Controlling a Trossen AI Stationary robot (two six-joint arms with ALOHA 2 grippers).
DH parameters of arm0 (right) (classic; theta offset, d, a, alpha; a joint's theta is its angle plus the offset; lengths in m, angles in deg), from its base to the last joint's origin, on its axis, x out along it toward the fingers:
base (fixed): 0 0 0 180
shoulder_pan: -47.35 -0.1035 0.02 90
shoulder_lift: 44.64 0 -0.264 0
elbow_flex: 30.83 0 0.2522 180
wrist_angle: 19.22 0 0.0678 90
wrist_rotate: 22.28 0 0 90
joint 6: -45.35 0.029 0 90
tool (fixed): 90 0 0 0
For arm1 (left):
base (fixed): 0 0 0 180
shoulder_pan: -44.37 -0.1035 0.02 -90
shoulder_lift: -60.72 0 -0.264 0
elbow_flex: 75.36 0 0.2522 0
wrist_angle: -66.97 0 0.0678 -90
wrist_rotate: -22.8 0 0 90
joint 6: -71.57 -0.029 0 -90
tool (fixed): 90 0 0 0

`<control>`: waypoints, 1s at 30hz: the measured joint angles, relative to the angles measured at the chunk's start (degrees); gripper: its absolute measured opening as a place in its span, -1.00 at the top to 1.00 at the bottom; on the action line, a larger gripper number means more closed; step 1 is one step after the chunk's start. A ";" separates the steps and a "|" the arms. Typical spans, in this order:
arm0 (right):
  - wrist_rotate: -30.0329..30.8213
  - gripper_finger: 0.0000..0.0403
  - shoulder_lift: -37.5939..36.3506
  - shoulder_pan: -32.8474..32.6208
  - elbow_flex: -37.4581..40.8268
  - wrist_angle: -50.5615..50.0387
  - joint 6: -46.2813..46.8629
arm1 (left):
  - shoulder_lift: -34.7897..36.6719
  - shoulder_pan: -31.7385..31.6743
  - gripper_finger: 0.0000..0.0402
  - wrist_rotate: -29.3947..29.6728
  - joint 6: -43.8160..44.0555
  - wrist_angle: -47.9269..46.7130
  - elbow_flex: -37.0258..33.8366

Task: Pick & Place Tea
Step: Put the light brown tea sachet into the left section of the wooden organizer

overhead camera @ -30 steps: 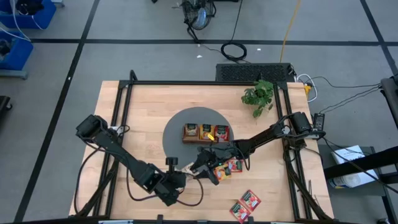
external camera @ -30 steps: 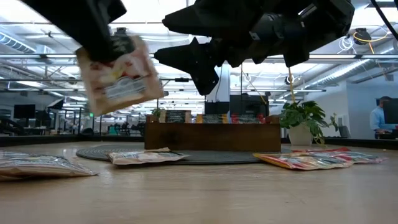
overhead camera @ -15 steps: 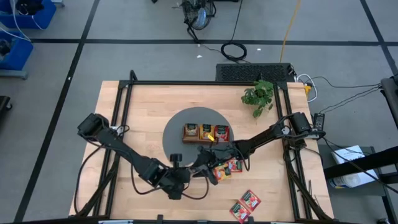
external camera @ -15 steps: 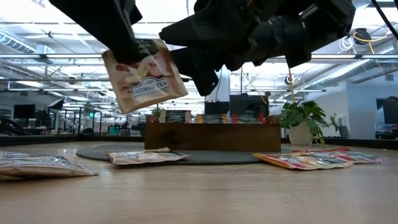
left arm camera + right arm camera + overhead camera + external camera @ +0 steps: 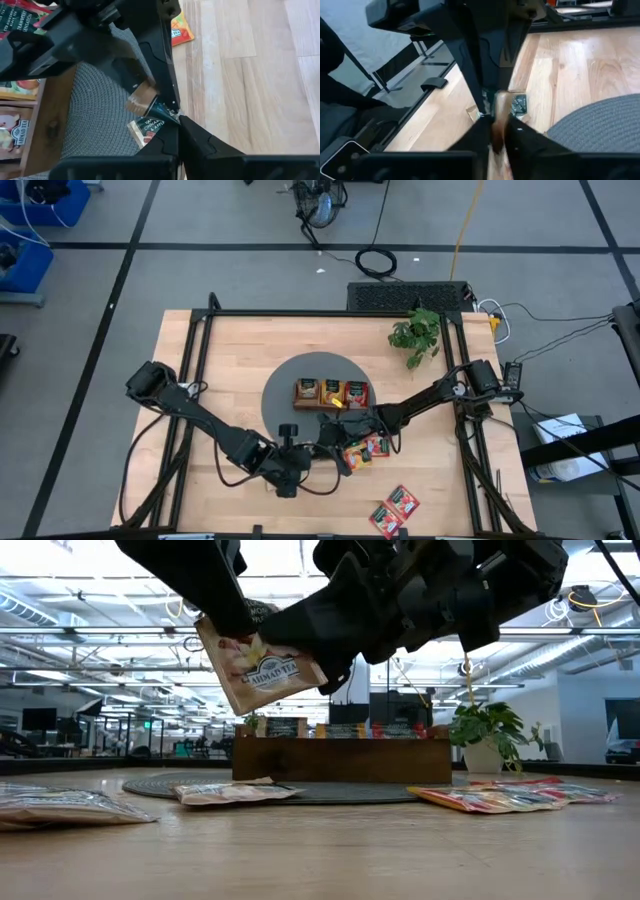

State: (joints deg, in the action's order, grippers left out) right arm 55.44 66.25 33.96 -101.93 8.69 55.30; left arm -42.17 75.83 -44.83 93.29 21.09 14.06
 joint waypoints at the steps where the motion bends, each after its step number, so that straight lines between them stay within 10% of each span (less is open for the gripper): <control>1: -0.05 0.94 0.00 0.00 0.00 0.11 -0.96 | 0.00 0.00 0.94 0.06 0.00 -0.05 0.00; 10: 0.02 1.00 0.04 0.02 0.00 0.28 -2.06 | 0.00 0.31 0.85 0.08 2.64 -0.61 0.00; 22: 0.55 1.00 0.04 0.63 0.30 0.23 -3.54 | 3.21 3.52 0.07 -3.05 19.56 -13.53 0.00; 30: -2.73 1.00 0.04 4.07 6.47 10.62 0.07 | 3.30 16.16 0.16 4.19 33.16 -17.29 -0.04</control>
State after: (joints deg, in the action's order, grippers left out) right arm 52.71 66.29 38.03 -95.47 19.31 55.37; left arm -38.87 91.99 -40.64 126.45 3.79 14.01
